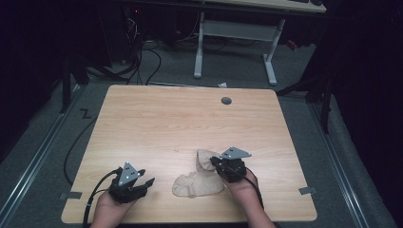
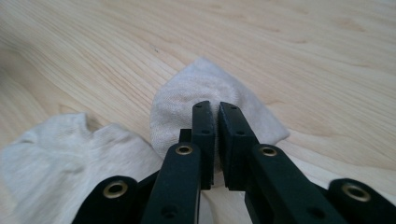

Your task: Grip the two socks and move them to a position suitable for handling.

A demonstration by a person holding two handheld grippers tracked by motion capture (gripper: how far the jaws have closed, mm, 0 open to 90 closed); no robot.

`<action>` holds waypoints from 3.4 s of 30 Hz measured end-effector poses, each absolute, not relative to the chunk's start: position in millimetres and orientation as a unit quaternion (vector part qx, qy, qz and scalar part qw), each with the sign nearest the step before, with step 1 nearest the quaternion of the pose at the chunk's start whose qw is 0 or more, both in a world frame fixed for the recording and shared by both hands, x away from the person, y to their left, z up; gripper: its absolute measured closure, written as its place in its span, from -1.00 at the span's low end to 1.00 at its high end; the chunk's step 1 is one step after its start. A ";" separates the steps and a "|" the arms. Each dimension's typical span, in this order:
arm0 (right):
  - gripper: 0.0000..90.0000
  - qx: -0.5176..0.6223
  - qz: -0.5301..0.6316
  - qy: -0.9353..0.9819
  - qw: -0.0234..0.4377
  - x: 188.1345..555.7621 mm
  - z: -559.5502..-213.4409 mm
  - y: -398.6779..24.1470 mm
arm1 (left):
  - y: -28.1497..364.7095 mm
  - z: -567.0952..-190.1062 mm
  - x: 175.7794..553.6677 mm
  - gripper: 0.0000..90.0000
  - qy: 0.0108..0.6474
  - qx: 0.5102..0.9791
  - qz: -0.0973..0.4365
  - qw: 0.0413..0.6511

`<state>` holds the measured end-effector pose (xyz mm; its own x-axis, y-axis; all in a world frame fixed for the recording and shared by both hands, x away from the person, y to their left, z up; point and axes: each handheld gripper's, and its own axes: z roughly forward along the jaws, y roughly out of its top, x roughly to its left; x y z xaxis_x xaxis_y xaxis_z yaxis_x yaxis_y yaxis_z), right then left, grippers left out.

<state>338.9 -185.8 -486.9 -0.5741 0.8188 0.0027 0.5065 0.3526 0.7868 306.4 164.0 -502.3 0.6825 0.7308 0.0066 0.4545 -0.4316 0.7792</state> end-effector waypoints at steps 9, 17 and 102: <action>0.89 0.449 0.402 0.774 0.195 361.2 -479.9 -198.2 | 158.4 -504.7 308.9 0.14 0.351 0.833 0.170 0.392; 0.57 0.494 0.381 0.747 0.229 407.7 -488.1 -208.6 | 161.6 -504.8 309.6 0.14 0.353 0.832 0.168 0.395; 0.82 0.545 0.291 0.750 0.233 357.7 -518.0 -280.6 | 148.0 -504.4 310.3 0.12 0.328 0.847 0.171 0.383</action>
<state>357.7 -280.6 -518.0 -0.2963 0.9545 -0.0324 0.6824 0.2353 0.6921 310.3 148.0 -504.4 0.7260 0.6866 0.0392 0.4242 -0.4919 0.7603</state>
